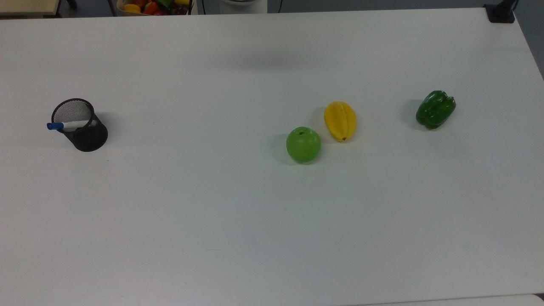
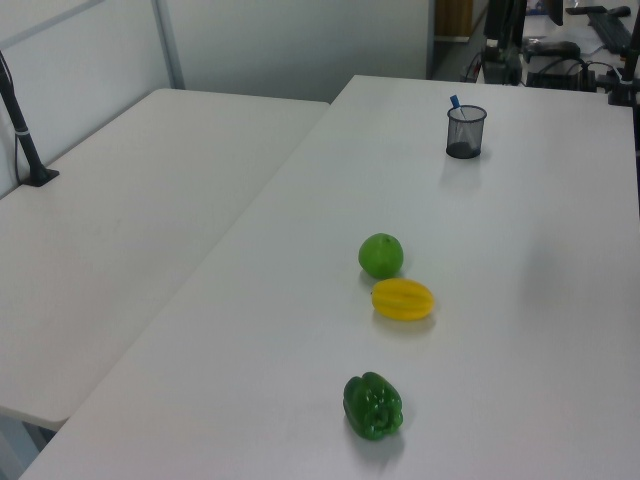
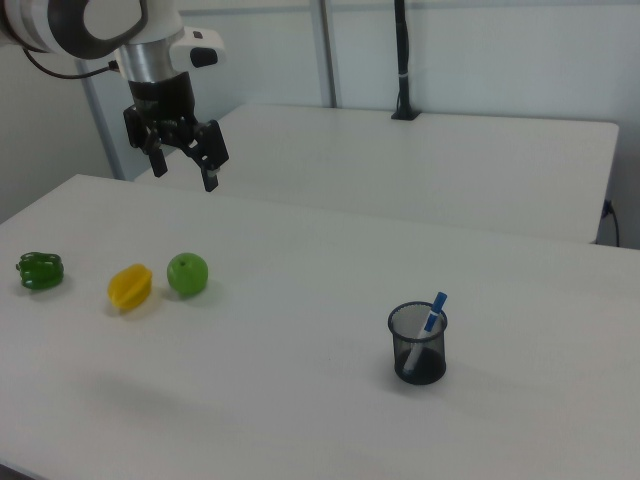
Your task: Take marker pen
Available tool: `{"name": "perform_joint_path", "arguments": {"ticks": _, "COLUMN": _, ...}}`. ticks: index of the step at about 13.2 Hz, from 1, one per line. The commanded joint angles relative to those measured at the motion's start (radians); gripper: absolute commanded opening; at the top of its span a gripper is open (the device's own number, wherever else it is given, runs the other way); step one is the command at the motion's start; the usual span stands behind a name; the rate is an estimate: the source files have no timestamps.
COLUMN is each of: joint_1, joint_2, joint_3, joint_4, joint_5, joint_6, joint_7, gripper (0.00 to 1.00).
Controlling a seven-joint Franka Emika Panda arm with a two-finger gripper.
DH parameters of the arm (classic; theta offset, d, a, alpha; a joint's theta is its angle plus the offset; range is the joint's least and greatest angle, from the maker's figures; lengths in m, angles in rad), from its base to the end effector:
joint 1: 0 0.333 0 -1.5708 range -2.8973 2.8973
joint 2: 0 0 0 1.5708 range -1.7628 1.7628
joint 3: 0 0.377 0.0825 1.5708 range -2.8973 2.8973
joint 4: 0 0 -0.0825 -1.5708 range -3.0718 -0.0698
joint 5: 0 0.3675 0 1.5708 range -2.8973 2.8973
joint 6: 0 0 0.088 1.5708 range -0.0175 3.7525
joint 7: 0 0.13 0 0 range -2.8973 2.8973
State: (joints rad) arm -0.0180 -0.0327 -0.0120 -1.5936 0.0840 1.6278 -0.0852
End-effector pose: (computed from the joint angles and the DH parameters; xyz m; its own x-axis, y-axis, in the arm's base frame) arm 0.5334 -0.0057 0.6752 0.9960 0.0502 0.0736 0.0559 -0.9954 -0.0783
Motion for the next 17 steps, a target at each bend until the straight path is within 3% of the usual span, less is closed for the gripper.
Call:
{"name": "perform_joint_path", "arguments": {"ticks": 1, "joint_1": -0.022, "joint_2": -0.009, "joint_3": 0.020, "joint_4": -0.014, "joint_5": -0.001, "joint_6": 0.020, "joint_7": -0.034, "gripper": 1.00}}
{"name": "perform_joint_path", "arguments": {"ticks": 17, "joint_1": -0.051, "joint_2": -0.012, "joint_3": 0.020, "joint_4": -0.009, "joint_5": -0.007, "joint_6": 0.024, "joint_7": -0.060, "gripper": 1.00}}
